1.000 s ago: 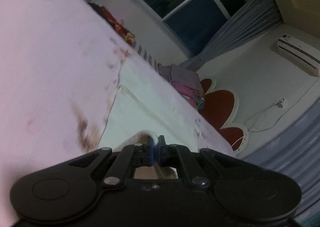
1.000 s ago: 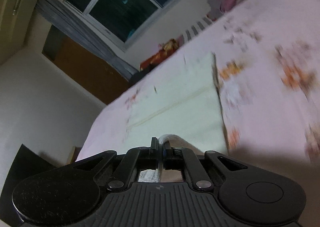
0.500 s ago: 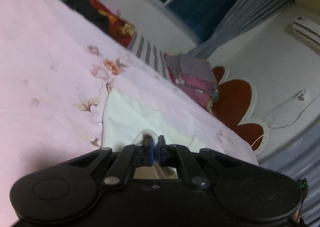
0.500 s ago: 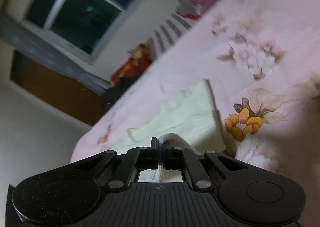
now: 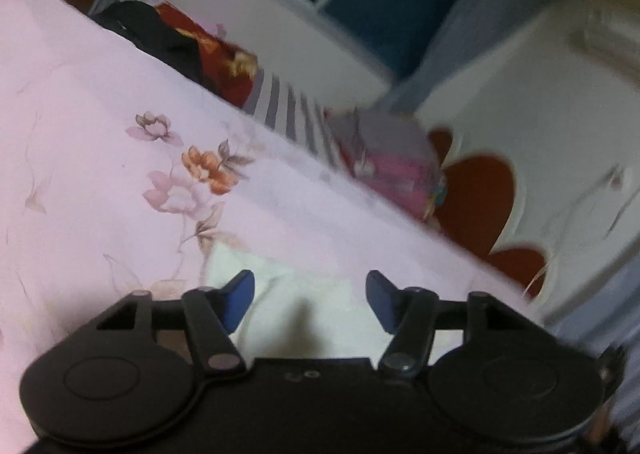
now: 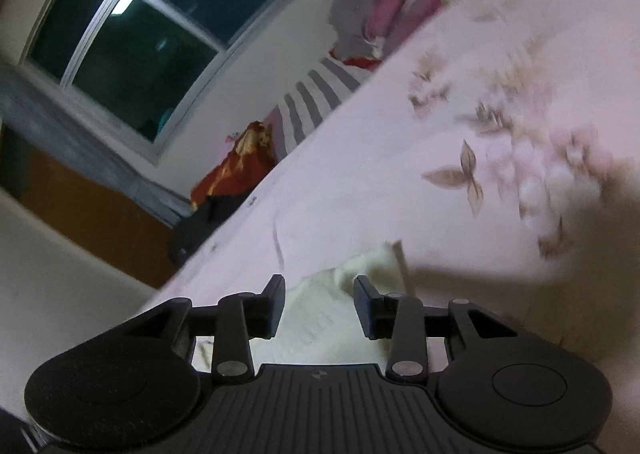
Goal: Fold small clothes
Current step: 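Fold the hem over the sweater body with both tools, then open them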
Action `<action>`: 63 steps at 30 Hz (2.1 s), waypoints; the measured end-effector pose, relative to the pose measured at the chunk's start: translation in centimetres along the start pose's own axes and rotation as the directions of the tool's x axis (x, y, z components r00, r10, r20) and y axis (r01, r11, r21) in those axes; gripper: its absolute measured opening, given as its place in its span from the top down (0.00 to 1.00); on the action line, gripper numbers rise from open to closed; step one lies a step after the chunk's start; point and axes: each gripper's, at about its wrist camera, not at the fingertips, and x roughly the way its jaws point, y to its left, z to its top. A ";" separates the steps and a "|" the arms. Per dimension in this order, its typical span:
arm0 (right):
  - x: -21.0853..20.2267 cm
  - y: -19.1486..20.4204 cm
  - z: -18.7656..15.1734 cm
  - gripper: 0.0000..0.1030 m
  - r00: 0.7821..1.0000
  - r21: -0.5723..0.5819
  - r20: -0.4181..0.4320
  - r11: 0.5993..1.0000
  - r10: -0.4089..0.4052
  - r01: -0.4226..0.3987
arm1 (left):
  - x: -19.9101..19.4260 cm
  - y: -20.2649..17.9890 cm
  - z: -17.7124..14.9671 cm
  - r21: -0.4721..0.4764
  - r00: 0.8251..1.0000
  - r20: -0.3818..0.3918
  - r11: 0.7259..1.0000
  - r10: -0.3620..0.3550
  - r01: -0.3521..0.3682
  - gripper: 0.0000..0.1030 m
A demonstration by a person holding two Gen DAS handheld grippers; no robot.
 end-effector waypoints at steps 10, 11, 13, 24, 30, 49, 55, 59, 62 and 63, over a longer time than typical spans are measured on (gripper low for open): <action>4.3 3.8 -2.5 0.64 0.971 -0.427 -0.125 0.894 -0.206 0.135 | 4.4 -1.8 -0.9 0.366 0.970 -0.194 0.928 0.149 -0.069 0.57; 5.0 4.0 -2.9 0.64 0.965 -0.459 -0.134 0.877 -0.224 0.140 | 4.4 -2.0 -1.1 0.385 0.969 -0.190 0.920 0.156 -0.072 0.58; 5.7 4.5 -3.9 0.87 0.956 -0.527 -0.133 0.836 -0.261 0.155 | 4.6 -2.1 -1.2 0.393 0.971 -0.186 0.917 0.153 -0.069 0.88; 4.1 4.2 -4.0 0.98 0.980 -0.548 0.030 0.817 -0.196 0.180 | 2.8 -2.7 0.6 0.328 0.999 -0.024 0.944 0.046 -0.036 0.98; 6.8 3.5 -4.0 0.98 0.958 -0.536 -0.027 0.813 -0.285 0.227 | 6.4 -1.1 -0.6 0.305 0.985 -0.115 0.948 0.126 -0.086 0.94; 9.9 11.5 -10.6 0.68 0.968 -0.693 -0.154 0.720 -0.197 0.036 | 8.2 -9.1 -4.5 0.527 0.967 -0.072 0.833 0.245 -0.172 0.29; 7.5 5.4 -4.8 0.68 0.944 -0.508 -0.031 0.818 -0.329 0.269 | 7.5 -7.4 -4.0 0.525 0.964 -0.025 0.824 0.264 -0.211 0.27; 6.1 8.4 -6.1 0.54 0.950 -0.540 -0.006 0.801 -0.313 0.261 | 5.4 -9.8 -4.7 0.502 0.966 0.019 0.833 0.258 -0.232 0.22; 5.0 10.6 -9.2 0.46 0.971 -0.613 -0.049 0.775 -0.232 0.154 | 3.8 -12.0 -6.5 0.512 0.979 -0.012 0.842 0.203 -0.168 0.22; 5.1 11.1 -10.3 0.46 0.973 -0.633 -0.071 0.764 -0.221 0.127 | 3.6 -12.5 -7.2 0.507 0.980 -0.018 0.847 0.197 -0.160 0.22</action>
